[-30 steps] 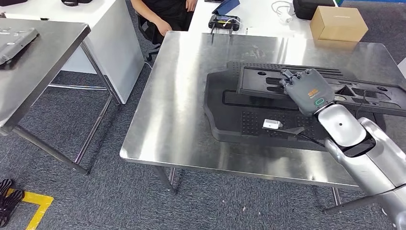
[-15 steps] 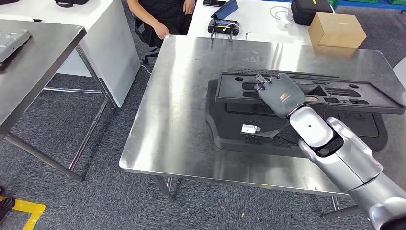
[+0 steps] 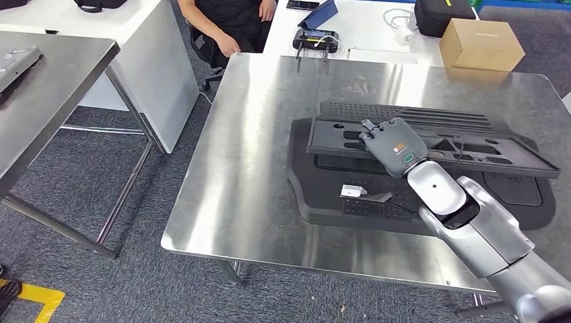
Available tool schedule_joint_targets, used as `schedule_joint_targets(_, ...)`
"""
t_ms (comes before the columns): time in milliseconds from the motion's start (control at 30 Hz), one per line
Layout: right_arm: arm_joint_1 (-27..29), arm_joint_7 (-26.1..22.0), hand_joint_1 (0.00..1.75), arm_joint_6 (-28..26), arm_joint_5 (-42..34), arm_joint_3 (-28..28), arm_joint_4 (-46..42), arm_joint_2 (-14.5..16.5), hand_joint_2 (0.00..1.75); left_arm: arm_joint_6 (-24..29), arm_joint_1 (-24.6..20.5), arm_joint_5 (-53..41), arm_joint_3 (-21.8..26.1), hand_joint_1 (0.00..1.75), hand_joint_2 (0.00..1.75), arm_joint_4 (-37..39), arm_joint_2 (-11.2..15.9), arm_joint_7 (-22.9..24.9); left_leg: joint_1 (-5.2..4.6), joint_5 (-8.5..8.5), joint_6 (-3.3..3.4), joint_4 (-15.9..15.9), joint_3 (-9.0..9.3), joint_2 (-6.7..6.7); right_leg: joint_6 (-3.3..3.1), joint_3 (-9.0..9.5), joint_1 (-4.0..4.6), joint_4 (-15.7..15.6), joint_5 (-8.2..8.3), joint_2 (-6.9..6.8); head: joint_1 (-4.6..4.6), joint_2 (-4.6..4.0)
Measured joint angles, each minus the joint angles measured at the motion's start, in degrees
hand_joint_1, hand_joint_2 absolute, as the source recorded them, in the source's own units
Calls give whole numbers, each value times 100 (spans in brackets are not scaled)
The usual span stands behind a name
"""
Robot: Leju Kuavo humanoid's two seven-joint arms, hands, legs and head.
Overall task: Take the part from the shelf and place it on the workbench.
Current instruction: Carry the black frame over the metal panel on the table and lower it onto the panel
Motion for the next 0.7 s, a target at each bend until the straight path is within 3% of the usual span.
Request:
schedule_joint_targets(67, 34, -1, 175, -8, -13, -45, 19, 4, 175, 7, 1, 7, -9, 0, 0, 0, 3, 7, 22, -196, -61, 409, -178, 22, -92, 83, -35, -12, -42, 3, -21, 0)
schedule_joint_targets(133, 57, -5, 175, -13, -40, -78, 42, 11, 175, 11, 2, 22, -11, 0, 0, 0, 3, 9, 45, -481, -109, 1196, -594, 33, -158, 153, -27, -12, -95, 4, -40, 0)
schedule_joint_targets(167, 79, -14, 175, -15, -67, -89, 57, 18, 175, 16, 2, 32, -13, 0, 0, -1, 3, 10, 57, -559, -122, 1528, -809, 36, -170, 186, -21, -12, -123, 5, -38, 0)
schedule_joint_targets(200, 110, -24, 175, -18, -99, -102, 73, 25, 175, 23, 3, 43, -13, 0, 0, -1, 3, 12, 66, -528, -128, 1670, -941, 39, -171, 223, -17, -12, -152, 9, -39, 0)
schedule_joint_targets(233, 146, -36, 175, -22, -134, -119, 91, 33, 175, 34, 5, 51, -14, 0, 0, -1, 3, 14, 72, -375, -125, 1577, -959, 41, -161, 269, -17, -11, -184, 14, -40, 0)
schedule_joint_targets(267, 176, -47, 175, -27, -163, -138, 109, 40, 175, 45, 5, 59, -16, 0, 0, -1, 3, 16, 76, -138, -116, 1271, -863, 43, -144, 318, -20, -11, -216, 21, -39, 0)
schedule_joint_targets(333, 214, -60, 175, -39, -206, -190, 145, 53, 175, 59, 7, 85, -25, 0, 0, 0, 3, 18, 72, 286, -86, 473, -531, 44, -91, 388, -9, -4, -279, 38, -43, 0)
schedule_joint_targets(367, 225, -65, 164, -49, -228, -220, 163, 58, 175, 60, 3, 100, -31, 0, 0, -1, 3, 14, 67, 372, -70, 220, -412, 42, -64, 397, 3, 1, -302, 44, -42, 0)
schedule_joint_targets(467, 297, -91, 33, -79, -329, -312, 228, 67, 175, 60, -9, 150, -46, 0, 0, -4, -4, -15, 53, 385, -55, 45, -332, 21, -39, 382, 25, 8, -325, 43, -39, 0)
schedule_joint_targets(500, 331, -101, 0, -84, -363, -344, 254, 71, 175, 61, -8, 162, -51, 0, 0, -5, -7, -20, 45, 390, -55, 39, -337, 10, -41, 386, 25, -3, -326, 36, -39, 0)
schedule_joint_targets(633, 402, -113, 0, -68, -459, -444, 391, 104, 0, 78, -6, 187, -66, 0, 0, -7, -8, -6, 5, 371, -24, 40, -347, -25, -38, 410, 21, -63, -324, 5, -40, 0)
schedule_joint_targets(700, 412, -113, 0, -3, -553, -483, 485, 136, 0, 89, -6, 214, -67, 0, 0, -7, -7, 20, 0, 363, 1, 40, -347, -27, -31, 417, 20, -82, -321, 1, -40, 0)
